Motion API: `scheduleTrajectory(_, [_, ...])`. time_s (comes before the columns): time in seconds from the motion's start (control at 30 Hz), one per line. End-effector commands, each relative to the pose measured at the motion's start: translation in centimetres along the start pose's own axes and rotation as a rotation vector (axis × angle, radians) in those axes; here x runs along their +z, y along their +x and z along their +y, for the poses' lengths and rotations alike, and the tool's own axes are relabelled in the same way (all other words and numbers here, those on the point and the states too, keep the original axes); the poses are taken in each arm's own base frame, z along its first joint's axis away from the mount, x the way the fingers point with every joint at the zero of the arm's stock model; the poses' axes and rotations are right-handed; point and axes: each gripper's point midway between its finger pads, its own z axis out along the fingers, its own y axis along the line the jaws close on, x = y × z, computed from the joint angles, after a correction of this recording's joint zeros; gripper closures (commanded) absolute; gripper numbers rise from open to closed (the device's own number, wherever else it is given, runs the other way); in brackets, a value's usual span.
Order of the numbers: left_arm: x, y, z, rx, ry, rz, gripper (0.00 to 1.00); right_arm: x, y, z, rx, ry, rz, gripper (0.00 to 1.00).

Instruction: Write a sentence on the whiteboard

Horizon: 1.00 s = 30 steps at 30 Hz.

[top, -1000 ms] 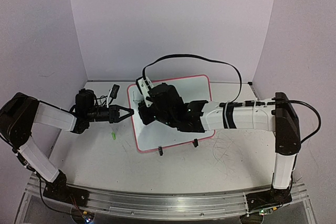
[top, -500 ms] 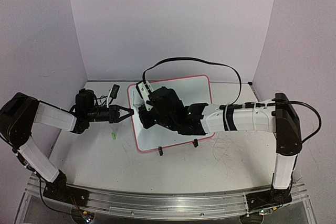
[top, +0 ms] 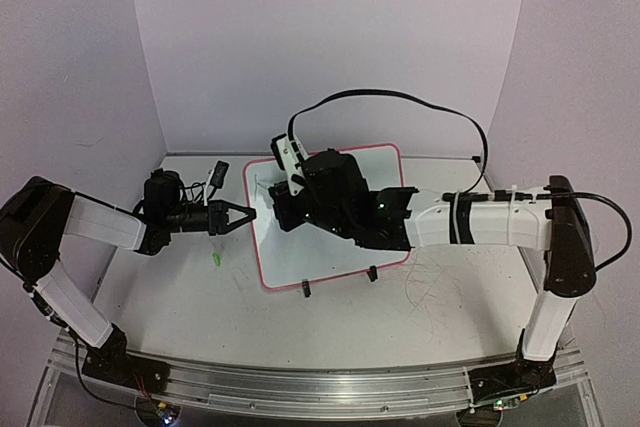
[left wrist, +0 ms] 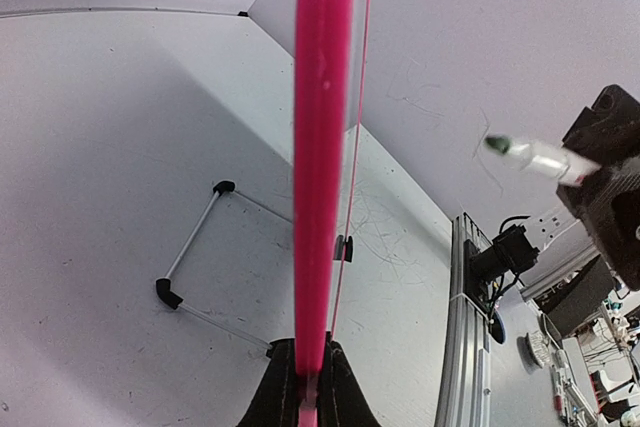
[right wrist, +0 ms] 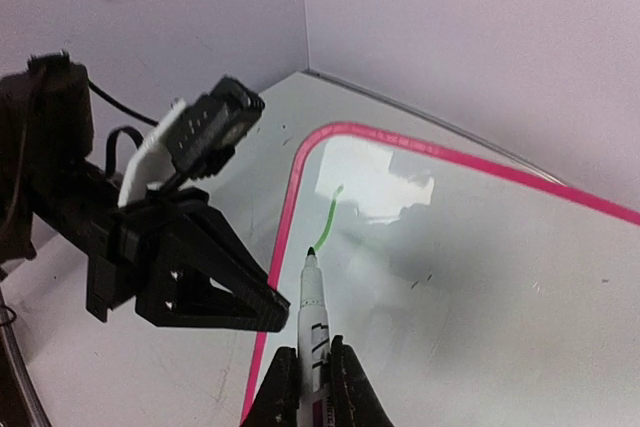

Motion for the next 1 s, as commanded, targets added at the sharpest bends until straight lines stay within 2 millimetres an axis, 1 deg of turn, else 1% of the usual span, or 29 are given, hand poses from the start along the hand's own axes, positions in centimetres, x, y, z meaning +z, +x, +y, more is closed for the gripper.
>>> scheduleTrajectory(0.0, [-0.3,-1.2,-0.5,0.039,-0.013,-0.032,1.00,-0.9,-3.3,-0.3,0.031,0.006,-0.091,1.00])
scheduleTrajectory(0.1, [-0.3,-1.2,-0.5,0.038,-0.013,-0.033,1.00,-0.1,-3.1,-0.3,0.020,0.020,-0.088,1.00])
scheduleTrajectory(0.23, [-0.3,-1.3,-0.4,0.039,-0.017,-0.034,1.00,-0.2,-3.5,-0.1,0.016,0.013,-0.094,1.00])
scheduleTrajectory(0.33, [-0.3,-1.5,-0.6,0.045,-0.016,-0.038,1.00,-1.0,-3.7,-0.5,0.015,0.018,-0.099,1.00])
scheduleTrajectory(0.47, [-0.5,-1.7,-1.0,0.054,-0.018,-0.047,1.00,-2.1,-3.5,-1.2,0.018,0.036,-0.101,1.00])
scheduleTrajectory(0.57, [-0.5,-1.6,-0.8,0.054,-0.024,-0.046,1.00,-2.5,-3.3,-1.4,0.024,0.035,-0.101,1.00])
scheduleTrajectory(0.67, [-0.3,-1.5,-0.7,0.049,-0.026,-0.043,1.00,-2.4,-3.2,-1.3,0.024,0.028,-0.101,1.00])
scheduleTrajectory(0.97, [-0.6,-1.7,-0.7,0.055,-0.046,-0.055,1.00,-2.3,-4.1,-0.4,0.028,-0.016,-0.130,1.00])
